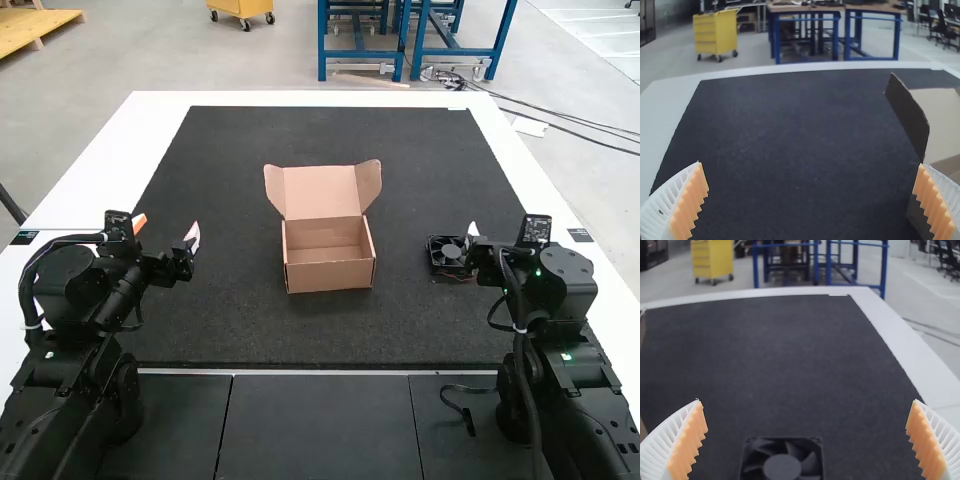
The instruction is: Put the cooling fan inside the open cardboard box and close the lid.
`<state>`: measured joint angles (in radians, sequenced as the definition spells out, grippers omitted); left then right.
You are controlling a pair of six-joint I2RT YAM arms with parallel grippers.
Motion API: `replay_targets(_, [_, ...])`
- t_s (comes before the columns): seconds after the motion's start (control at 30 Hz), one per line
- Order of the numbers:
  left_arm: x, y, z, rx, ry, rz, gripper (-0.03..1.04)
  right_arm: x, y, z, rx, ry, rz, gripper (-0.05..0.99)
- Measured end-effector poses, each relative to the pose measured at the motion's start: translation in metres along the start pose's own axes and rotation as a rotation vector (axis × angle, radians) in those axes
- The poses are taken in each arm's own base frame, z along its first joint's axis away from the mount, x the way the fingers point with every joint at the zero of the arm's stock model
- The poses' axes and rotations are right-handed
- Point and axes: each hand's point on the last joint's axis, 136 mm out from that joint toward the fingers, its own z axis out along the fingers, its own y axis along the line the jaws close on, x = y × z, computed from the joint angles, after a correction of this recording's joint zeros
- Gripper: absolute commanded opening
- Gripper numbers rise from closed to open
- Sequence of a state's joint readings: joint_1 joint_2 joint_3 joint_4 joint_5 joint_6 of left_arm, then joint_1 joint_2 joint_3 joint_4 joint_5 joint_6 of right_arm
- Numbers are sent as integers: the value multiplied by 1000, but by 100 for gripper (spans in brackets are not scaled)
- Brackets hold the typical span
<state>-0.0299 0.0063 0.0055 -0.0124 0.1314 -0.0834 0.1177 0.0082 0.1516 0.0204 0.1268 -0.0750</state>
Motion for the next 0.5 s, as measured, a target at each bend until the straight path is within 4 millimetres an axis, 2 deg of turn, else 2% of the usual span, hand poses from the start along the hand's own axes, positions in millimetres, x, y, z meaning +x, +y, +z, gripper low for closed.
replay_targets(0.43, [-1, 0, 0, 0, -3, 1, 97, 0, 1, 0, -8, 0, 0, 92])
replay_targets(0.5, [-9, 0, 0, 0, -35, 0, 97, -3, 1, 0, -8, -12, 0, 92])
